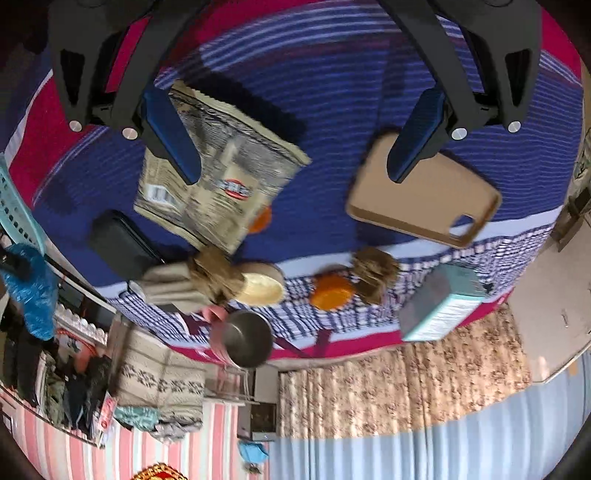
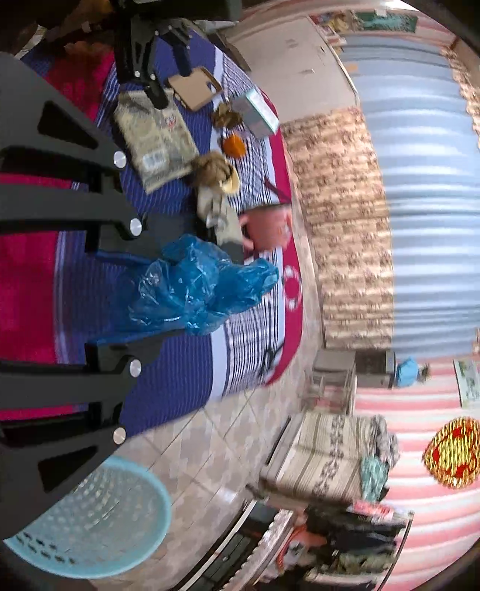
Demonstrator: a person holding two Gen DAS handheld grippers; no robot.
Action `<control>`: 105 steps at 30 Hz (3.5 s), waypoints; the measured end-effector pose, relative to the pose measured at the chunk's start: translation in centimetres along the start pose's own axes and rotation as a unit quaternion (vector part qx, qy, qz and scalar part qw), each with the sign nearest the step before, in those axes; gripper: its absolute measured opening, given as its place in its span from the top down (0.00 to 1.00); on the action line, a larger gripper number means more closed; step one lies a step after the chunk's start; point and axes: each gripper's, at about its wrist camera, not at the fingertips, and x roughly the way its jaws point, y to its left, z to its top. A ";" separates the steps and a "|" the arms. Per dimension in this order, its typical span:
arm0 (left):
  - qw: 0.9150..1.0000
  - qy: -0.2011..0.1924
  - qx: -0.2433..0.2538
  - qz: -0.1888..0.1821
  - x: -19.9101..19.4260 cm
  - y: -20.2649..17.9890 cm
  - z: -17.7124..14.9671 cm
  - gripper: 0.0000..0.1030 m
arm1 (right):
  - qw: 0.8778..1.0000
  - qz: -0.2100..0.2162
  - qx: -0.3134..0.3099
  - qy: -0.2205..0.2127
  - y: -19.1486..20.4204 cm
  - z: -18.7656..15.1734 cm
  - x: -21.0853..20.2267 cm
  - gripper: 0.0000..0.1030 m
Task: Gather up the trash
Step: 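Grasp the blue plastic bag with the right tool while the left tool grasps the snack wrapper, then carry the blue bag and snack wrapper to the blue basket and lower them in, then open both tools over the blue basket to drop bag and wrapper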
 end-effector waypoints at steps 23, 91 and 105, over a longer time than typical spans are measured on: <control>0.999 0.011 0.021 -0.037 -1.5 -2.9 1.2 0.95 | 0.994 -0.053 0.095 -0.010 -8.4 -1.0 -1.2 0.72; 0.955 -0.123 0.185 -0.196 -2.8 -36.2 7.8 0.14 | 0.941 -0.246 0.231 0.039 -25.3 -6.2 -5.1 0.71; 0.978 -0.112 0.118 -0.129 -2.0 -25.3 8.9 0.05 | 0.945 -0.245 0.212 0.037 -22.5 -5.3 -3.3 0.38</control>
